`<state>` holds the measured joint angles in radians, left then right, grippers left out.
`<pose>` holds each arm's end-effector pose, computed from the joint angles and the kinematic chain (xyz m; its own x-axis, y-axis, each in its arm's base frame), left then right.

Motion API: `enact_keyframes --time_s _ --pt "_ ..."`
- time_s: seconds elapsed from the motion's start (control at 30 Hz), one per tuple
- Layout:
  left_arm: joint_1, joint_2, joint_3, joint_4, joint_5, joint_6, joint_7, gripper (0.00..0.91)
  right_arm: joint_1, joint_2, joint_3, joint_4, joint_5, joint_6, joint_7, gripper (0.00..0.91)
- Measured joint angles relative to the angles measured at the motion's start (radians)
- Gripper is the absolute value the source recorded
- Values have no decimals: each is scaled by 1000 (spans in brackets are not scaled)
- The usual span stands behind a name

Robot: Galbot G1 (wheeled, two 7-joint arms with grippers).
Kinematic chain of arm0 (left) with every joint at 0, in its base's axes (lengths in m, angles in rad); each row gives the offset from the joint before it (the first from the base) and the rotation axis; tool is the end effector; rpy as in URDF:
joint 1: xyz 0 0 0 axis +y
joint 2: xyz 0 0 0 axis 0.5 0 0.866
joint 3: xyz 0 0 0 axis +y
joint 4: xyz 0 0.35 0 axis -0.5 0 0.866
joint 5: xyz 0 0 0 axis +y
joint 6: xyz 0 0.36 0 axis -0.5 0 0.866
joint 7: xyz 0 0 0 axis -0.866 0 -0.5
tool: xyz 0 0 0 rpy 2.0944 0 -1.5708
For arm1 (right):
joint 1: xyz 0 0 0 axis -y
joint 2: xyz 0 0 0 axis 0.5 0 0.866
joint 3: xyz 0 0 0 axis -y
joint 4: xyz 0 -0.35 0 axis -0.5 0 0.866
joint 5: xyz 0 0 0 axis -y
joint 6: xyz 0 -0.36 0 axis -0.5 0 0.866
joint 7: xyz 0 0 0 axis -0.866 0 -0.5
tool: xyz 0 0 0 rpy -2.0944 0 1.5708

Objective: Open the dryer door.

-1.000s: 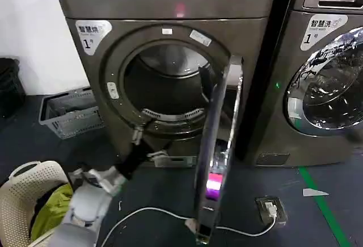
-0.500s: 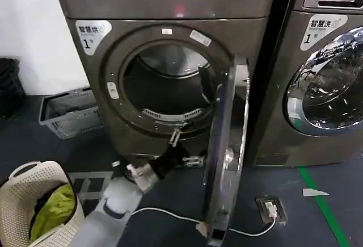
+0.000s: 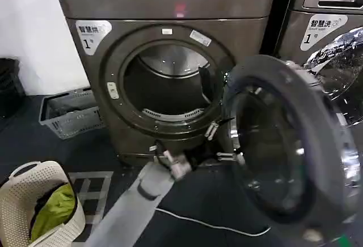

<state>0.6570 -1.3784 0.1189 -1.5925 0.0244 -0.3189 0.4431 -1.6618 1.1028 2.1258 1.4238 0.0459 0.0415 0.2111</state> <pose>0.4099 -0.1462 -0.2392 -0.3431 0.8989 -0.2726 0.7010 0.4382 0.5626 -0.1238 -0.4993 -0.1560 0.0046 0.9110 -0.4125 0.8671 -0.2091 -0.4521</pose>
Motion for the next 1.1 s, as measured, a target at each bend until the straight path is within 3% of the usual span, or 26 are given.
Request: enact_keyframes --time_s 0.37,0.53,0.77,1.0,1.1 --pt "-101 -136 41 170 29 -1 15 907 -20 -11 54 -64 -14 70 -2 907" --pt "-88 -130 55 173 68 6 24 907 -8 -4 30 -53 -13 81 -26 907" --pt "-33 67 31 27 223 -90 97 907 -6 -18 26 -49 46 72 -87 907" --pt "30 356 -53 -123 394 -220 89 907 2 -31 -2 -68 101 84 -102 907" --pt "48 477 -93 -157 497 -295 85 907 14 -32 -23 -80 133 54 -95 907"
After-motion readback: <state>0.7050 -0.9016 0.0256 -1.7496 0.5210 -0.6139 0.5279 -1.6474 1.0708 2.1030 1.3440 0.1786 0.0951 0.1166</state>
